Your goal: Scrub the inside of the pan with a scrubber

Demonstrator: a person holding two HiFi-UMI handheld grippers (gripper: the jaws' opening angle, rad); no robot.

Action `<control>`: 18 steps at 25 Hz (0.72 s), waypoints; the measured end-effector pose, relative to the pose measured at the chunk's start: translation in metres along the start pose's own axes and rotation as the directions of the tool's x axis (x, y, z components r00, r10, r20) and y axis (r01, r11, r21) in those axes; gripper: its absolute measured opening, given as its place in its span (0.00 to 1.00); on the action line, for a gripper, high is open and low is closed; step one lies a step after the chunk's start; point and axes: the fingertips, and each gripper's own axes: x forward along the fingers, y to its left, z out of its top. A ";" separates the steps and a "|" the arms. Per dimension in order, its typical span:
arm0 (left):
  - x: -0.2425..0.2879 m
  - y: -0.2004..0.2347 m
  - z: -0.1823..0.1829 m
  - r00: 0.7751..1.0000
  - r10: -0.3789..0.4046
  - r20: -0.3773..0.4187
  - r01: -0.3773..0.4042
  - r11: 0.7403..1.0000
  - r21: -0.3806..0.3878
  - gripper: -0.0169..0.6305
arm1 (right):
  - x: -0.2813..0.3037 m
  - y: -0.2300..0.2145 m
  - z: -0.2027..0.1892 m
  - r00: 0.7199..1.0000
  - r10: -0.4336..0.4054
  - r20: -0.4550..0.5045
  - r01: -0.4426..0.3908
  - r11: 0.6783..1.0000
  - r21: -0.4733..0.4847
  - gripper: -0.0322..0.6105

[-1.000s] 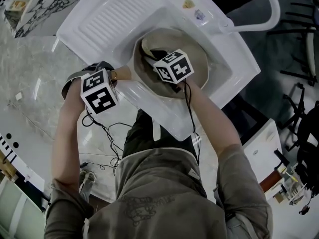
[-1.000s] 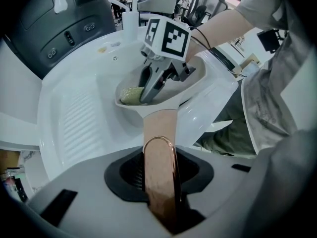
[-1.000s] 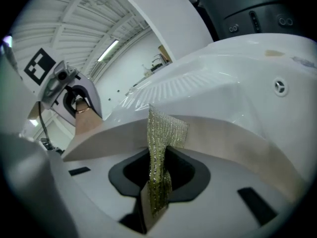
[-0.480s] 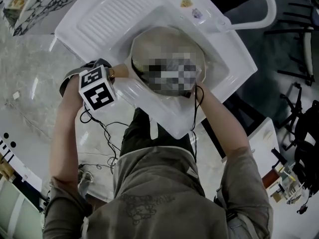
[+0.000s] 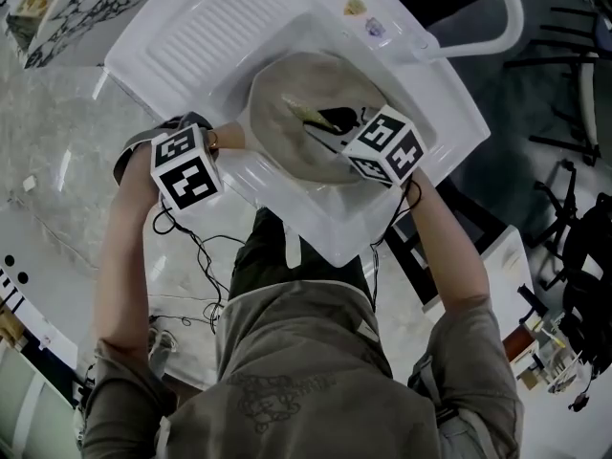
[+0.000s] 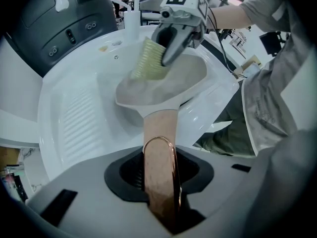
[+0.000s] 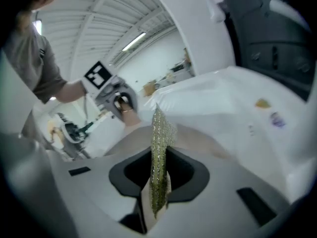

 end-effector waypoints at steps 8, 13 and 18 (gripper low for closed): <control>0.000 0.000 -0.001 1.000 0.008 -0.003 -0.008 1.000 0.000 0.23 | 0.002 -0.117 -0.013 0.802 -0.594 -0.070 0.564 0.790 -0.241 0.17; 0.000 0.000 0.000 1.000 0.010 -0.004 -0.010 1.000 -0.001 0.23 | 0.029 -0.137 -0.042 0.725 -0.667 -0.173 0.569 0.721 -0.395 0.17; 0.001 0.001 0.001 1.000 0.008 0.000 -0.008 1.000 -0.001 0.23 | 0.050 -0.132 -0.058 0.733 -0.632 -0.253 0.517 0.758 -0.397 0.17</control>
